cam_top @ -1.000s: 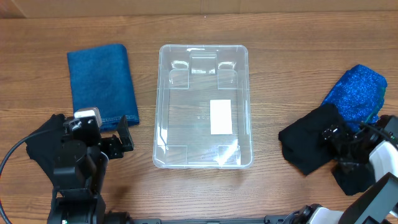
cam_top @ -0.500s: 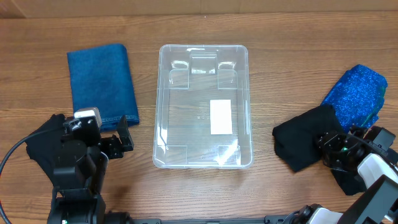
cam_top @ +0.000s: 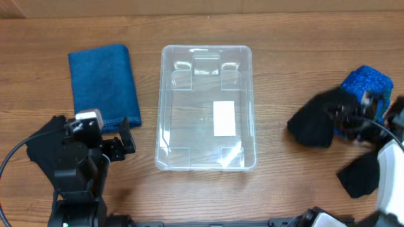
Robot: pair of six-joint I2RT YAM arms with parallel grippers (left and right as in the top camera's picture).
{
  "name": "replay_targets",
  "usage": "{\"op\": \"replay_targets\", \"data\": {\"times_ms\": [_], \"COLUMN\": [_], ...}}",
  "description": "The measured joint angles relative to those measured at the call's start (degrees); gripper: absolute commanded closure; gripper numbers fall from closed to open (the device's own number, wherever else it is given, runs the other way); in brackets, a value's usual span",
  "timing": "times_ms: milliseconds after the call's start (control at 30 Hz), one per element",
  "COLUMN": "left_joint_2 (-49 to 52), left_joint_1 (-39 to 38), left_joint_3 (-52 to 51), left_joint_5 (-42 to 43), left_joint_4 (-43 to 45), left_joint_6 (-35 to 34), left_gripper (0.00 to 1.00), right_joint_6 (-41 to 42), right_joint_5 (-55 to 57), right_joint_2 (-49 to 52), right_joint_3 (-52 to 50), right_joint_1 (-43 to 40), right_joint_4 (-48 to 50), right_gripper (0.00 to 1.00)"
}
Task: Pack container
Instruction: 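Carry the black cloth into the bin's left half and release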
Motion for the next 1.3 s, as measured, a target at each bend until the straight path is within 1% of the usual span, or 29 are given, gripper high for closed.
{"op": "replay_targets", "data": {"times_ms": [100,233,267,300,433,500,533,633,767,833,1000,1133,1300], "left_joint_2": [0.0,0.0,0.0,0.0,0.0,0.0,0.0,0.0,0.0,0.0,0.0,0.0,0.0], "left_joint_1": [0.0,0.0,0.0,0.0,0.0,0.0,0.0,0.0,0.0,0.0,0.0,0.0,0.0], "left_joint_3": [0.02,0.02,0.02,0.02,0.02,0.02,0.02,0.07,0.09,0.09,0.09,0.09,0.09], "left_joint_5": [-0.02,-0.02,-0.02,-0.02,-0.02,-0.02,-0.02,-0.02,-0.04,-0.17,-0.17,-0.17,-0.17], "left_joint_4": [-0.02,-0.02,0.0,-0.02,-0.02,-0.02,-0.02,-0.28,-2.19,-3.04,-3.21,-3.21,-3.26], "left_joint_6": [0.02,0.0,0.02,0.0,0.0,0.02,0.02,0.02,0.02,0.02,0.02,0.0,0.02], "left_gripper": [0.0,0.0,0.0,0.0,0.0,0.0,0.0,0.0,0.0,0.0,0.0,0.0,0.0], "right_joint_6": [-0.44,-0.48,-0.52,-0.52,-0.5,-1.11,-1.81,-3.63,-4.35,-4.68,-5.81,-6.14,-6.49], "right_joint_5": [-1.33,-1.7,-1.68,-1.97,-0.24,3.21,5.05,8.2,10.05,10.34,10.34,11.82,10.14], "right_joint_2": [-4.66,-5.62,-5.62,-5.62,-4.72,-0.63,1.92,11.04,21.68,25.18,28.17,29.07,36.17], "right_joint_3": [11.47,20.22,21.79,23.63,24.52,24.55,24.55,24.55,24.55,24.55,24.52,24.55,24.55], "right_joint_1": [10.51,23.39,26.64,31.58,44.52,51.93,53.77,56.87,57.68,57.72,59.04,60.35,60.37], "right_joint_4": [-1.86,-2.29,-1.33,0.55,5.51,6.62,7.63,10.51,12.94,15.1,18.75,19.32,19.78], "right_gripper": [0.96,0.96,0.96,0.96,0.96,0.96,0.96,0.96,0.96,0.96,0.96,0.96,0.96]}}
